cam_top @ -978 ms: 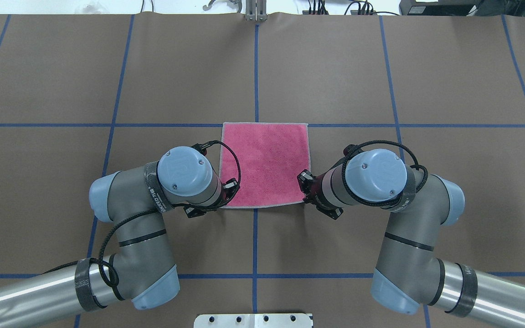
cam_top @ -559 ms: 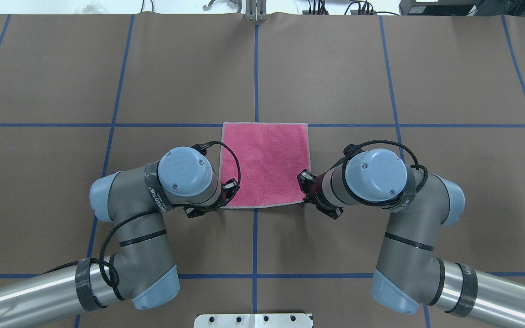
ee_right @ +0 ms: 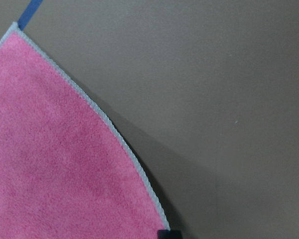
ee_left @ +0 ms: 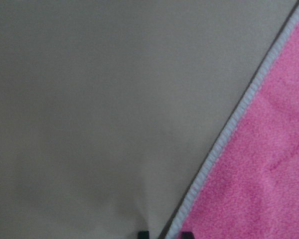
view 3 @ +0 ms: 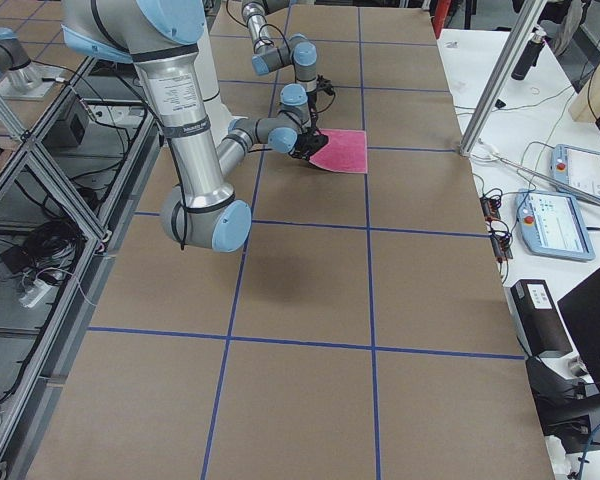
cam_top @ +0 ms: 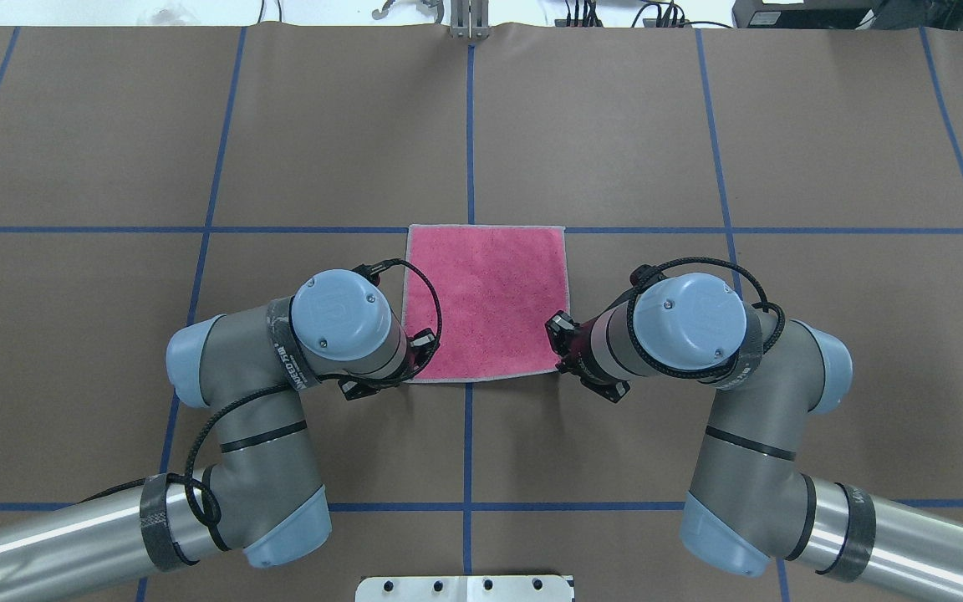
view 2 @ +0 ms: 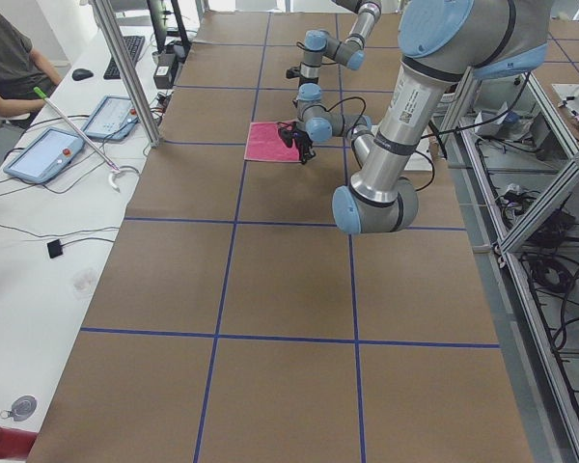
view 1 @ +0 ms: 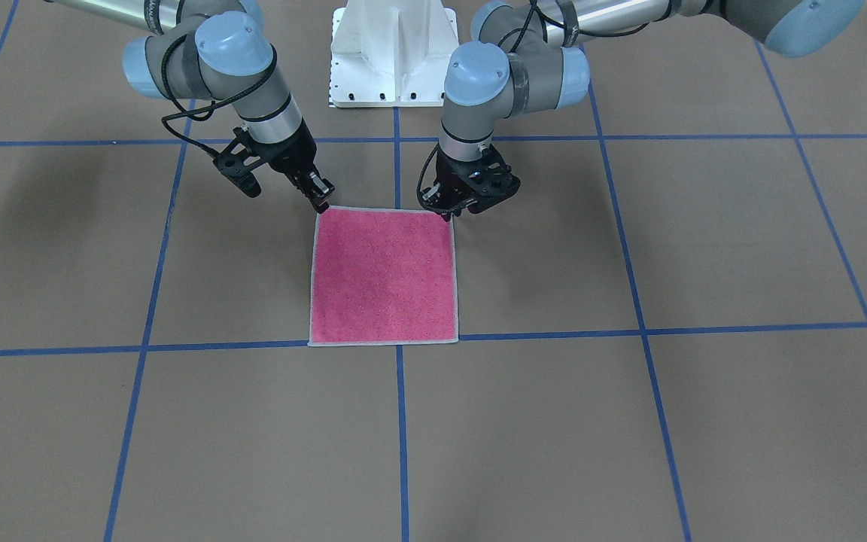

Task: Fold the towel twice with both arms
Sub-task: 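Close both grippers on the two near corners of the towel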

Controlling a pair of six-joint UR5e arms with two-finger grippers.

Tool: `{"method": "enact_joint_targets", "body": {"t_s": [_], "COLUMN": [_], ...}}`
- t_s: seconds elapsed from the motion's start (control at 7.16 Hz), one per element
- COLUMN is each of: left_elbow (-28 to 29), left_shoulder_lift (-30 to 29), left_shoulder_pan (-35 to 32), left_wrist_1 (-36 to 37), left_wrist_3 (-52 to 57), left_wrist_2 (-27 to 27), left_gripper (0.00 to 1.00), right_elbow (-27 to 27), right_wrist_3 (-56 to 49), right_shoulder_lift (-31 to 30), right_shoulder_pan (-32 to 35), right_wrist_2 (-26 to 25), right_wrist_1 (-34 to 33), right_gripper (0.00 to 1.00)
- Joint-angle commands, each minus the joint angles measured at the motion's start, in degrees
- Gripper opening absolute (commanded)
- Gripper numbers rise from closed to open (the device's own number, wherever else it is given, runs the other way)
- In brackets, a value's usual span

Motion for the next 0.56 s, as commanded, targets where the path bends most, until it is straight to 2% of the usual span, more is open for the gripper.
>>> {"method": "enact_joint_targets", "body": {"t_s": [0.0, 0.14, 0.42], "left_elbow": [0.0, 0.0, -0.4], "left_shoulder_lift": [-0.1, -0.1, -0.2], "left_shoulder_pan": [0.0, 0.1, 0.1], "left_wrist_1": [0.0, 0.0, 0.0], "left_wrist_3": [-0.3, -1.5, -1.7], "left_wrist_2": [0.0, 0.0, 0.0], "left_gripper": [0.16, 0.0, 0.0], "right_elbow": [0.0, 0.1, 0.1], "right_wrist_3": [0.0, 0.0, -0.1], "right_shoulder_lift": [0.0, 0.0, 0.0], "right_shoulder_pan": [0.1, 0.1, 0.4], "right_wrist_2": [0.0, 0.0, 0.1], "right_wrist_1": [0.0, 0.0, 0.0], "right_gripper": [0.0, 0.0, 0.0]}}
